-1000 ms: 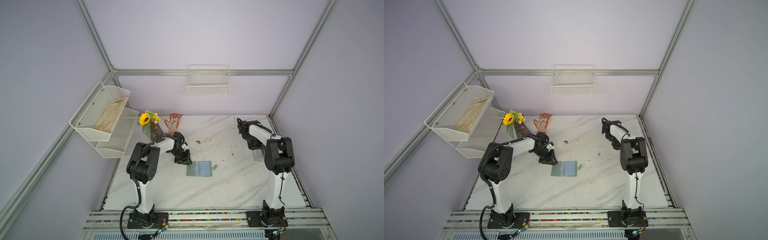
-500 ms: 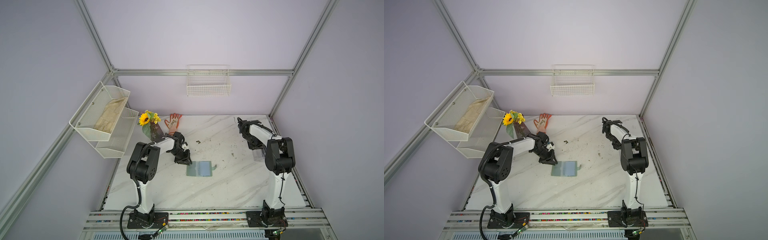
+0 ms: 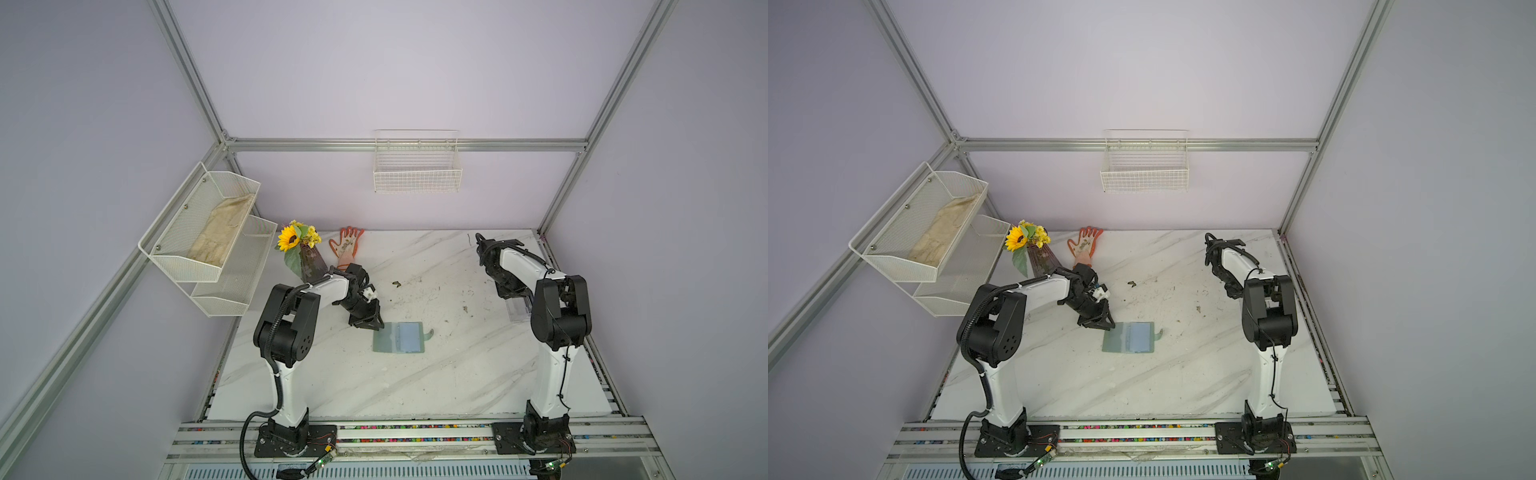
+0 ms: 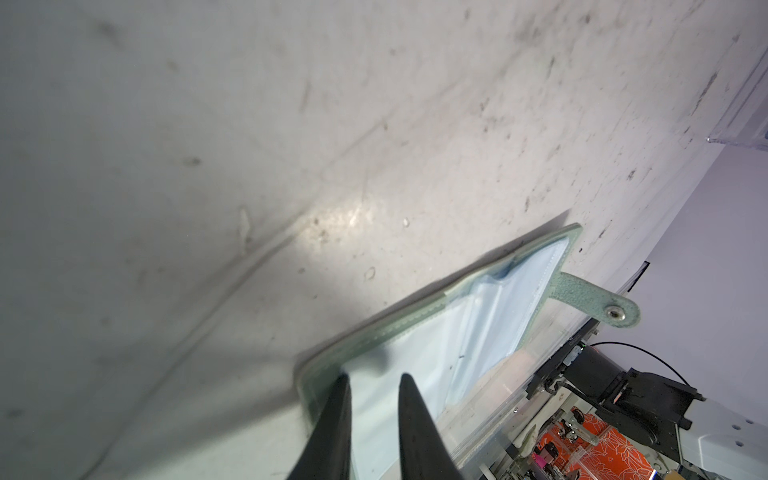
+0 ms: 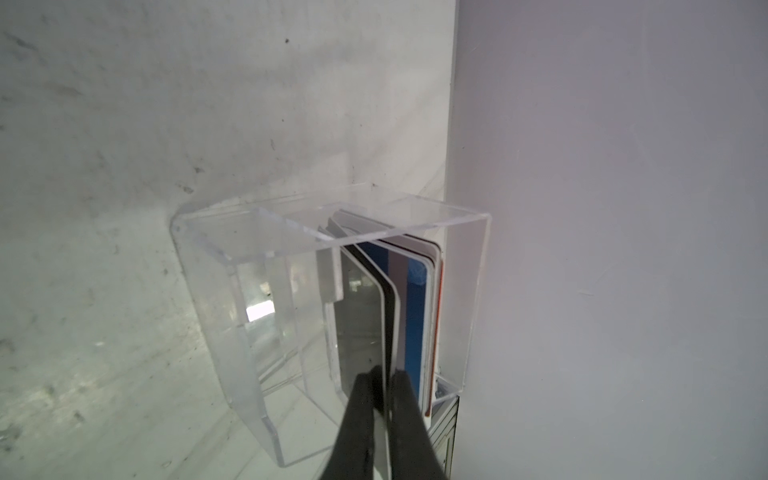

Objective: Insert credit cards into a card holder
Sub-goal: Pick up the credit card from the storage box.

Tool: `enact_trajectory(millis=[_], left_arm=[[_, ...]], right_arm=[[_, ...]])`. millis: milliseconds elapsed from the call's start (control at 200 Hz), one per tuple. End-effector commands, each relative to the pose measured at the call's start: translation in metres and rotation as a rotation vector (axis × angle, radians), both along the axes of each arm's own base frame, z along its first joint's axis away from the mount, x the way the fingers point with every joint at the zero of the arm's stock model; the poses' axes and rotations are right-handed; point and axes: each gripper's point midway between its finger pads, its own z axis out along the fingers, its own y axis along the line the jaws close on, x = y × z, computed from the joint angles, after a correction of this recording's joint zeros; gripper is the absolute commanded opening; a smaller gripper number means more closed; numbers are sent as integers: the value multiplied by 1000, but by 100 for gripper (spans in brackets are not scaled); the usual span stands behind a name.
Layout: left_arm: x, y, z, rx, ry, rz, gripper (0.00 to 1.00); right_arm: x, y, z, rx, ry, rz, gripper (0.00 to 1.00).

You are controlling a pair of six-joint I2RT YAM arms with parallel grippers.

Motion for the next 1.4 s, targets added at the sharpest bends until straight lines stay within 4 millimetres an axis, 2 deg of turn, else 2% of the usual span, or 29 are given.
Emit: enact_trajectory(millis=[0,200,470,620,710,975,1135,1195,1275,1395], left_arm=[[-20,12,-61,142,55,-50,22],[-20,12,-62,140,56,-50,22],[-21,12,-63,139,61,-50,22],[-21,12,-63,141,59,-52,22],[-21,12,-62,140,56,-53,22],[-21,13,-64,142,61,-53,22],[-21,13,-64,144,61,-54,22],[-21,13,-65,143,62,-55,22],[-22,13,-65,143,64,-55,22],[-22,13,-66,145,67,-55,22]], right_arm=[[-2,0,18,32,-31,-1,0],[-2,7,6,89,-5,3,0],[0,8,17,94,-35,9,0],[-8,16,-6,162,28,6,0],[-8,26,-17,220,51,5,0],[-4,48,-16,323,42,22,0],[-3,80,-17,416,52,78,0],[-3,86,-16,410,55,93,0],[-2,82,-14,362,52,97,0],[1,66,-6,251,28,81,0]])
